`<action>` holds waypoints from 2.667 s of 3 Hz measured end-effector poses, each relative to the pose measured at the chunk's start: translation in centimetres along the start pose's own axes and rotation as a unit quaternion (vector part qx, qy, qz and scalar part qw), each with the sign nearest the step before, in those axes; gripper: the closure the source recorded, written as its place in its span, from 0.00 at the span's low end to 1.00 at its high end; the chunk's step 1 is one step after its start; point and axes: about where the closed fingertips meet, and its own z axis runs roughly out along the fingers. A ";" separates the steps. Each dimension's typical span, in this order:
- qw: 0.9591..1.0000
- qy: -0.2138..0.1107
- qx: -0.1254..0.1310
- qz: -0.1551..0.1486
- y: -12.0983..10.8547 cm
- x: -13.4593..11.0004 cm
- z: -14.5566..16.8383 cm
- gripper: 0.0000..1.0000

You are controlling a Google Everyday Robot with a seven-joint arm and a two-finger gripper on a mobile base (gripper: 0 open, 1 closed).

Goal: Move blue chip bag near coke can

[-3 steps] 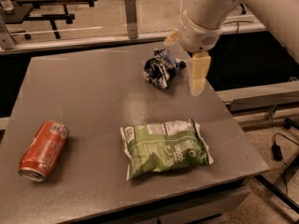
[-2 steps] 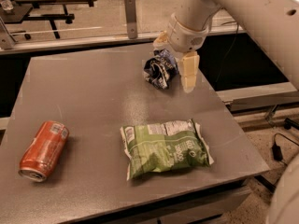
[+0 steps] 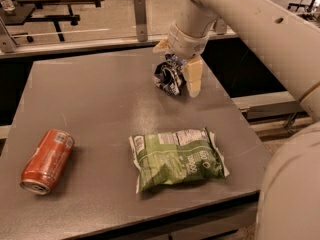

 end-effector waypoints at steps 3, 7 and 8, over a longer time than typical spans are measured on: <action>0.999 0.017 -0.004 -0.048 -0.5 -1.1 0.8 0.65; 0.987 -0.149 -0.009 -0.060 1.7 -18.8 -5.3 1.00; 0.984 -0.166 -0.021 -0.068 3.5 -22.6 -4.1 0.98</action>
Offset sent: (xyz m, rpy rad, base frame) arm -0.0001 0.0063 -0.0063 -0.0765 -0.0465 0.0978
